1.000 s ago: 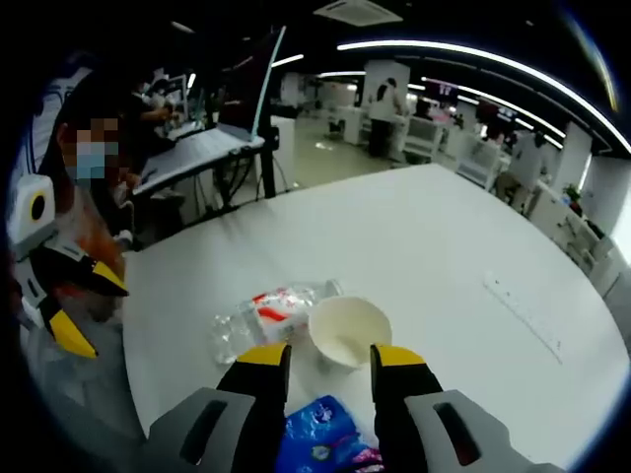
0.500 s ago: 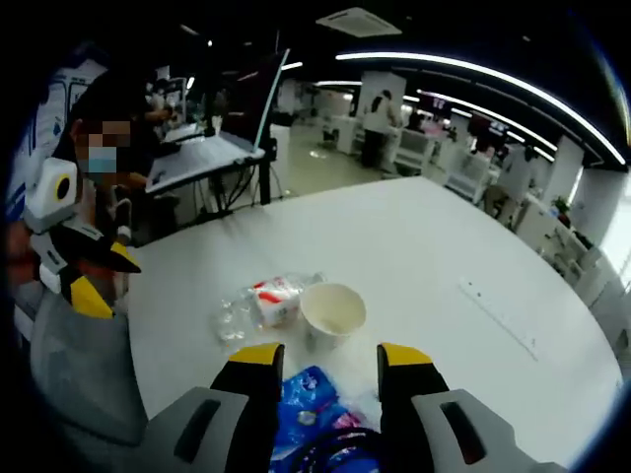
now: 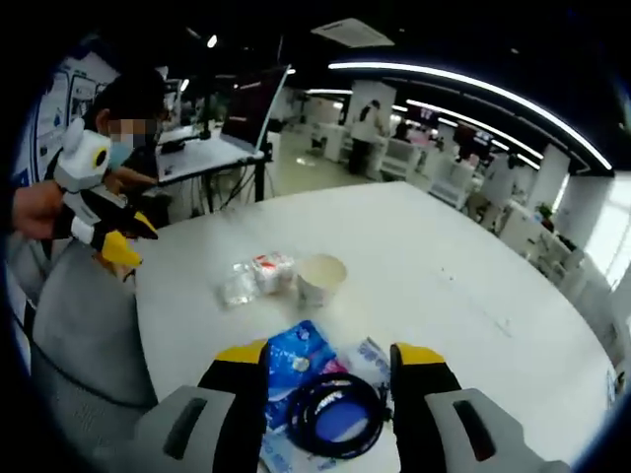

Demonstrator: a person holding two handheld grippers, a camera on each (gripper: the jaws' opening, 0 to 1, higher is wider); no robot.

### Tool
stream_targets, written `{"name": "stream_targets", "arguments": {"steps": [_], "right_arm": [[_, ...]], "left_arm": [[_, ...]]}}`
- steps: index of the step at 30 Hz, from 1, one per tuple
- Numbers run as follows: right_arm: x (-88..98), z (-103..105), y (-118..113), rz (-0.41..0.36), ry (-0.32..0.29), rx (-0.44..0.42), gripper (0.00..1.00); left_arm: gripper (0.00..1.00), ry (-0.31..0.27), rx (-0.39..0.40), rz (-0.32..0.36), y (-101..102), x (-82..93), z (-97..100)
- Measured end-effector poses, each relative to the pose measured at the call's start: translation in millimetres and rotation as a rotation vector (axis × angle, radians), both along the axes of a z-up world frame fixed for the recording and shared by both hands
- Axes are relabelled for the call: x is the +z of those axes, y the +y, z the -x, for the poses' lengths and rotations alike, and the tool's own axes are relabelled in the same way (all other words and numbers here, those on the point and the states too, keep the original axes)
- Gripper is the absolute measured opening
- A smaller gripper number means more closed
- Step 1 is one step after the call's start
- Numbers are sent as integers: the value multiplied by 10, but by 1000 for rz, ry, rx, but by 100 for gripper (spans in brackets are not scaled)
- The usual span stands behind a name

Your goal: Arrange the tabletop items into an orderly group along one side of the table until the central work area is clear of visible clutter.

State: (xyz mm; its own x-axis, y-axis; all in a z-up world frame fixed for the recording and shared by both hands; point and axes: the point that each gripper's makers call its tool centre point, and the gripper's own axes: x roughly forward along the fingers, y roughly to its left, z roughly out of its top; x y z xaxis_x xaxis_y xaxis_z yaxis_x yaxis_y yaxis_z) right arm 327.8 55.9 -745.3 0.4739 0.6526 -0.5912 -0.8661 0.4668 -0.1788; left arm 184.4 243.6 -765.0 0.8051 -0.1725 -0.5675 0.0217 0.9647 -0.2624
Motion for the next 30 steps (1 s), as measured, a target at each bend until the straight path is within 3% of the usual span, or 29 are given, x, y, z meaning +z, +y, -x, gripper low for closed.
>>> {"name": "stream_targets", "arguments": {"steps": [5,8,13,22,25,30], "right_arm": [[-51,87,-100,-17,23,-20,51],[-105,209,-163,-58,74,-50,55],[-87,290,-363,-87,82,-102,55],[-72,221,-750,-97,85,-192,55],[-146,183,-891,-108,110,-244,56],[-103,211,-1036,-111,110,-273,55]], "left_arm": [[46,10,-11,9,-12,-50,-33],[45,11,-14,16,-31,-62,-33],[45,25,-29,2,-30,-100,-81],[44,21,-29,-10,-23,-92,-217],[44,27,-5,-7,20,-139,-305],[44,30,25,7,26,-167,-447]]}}
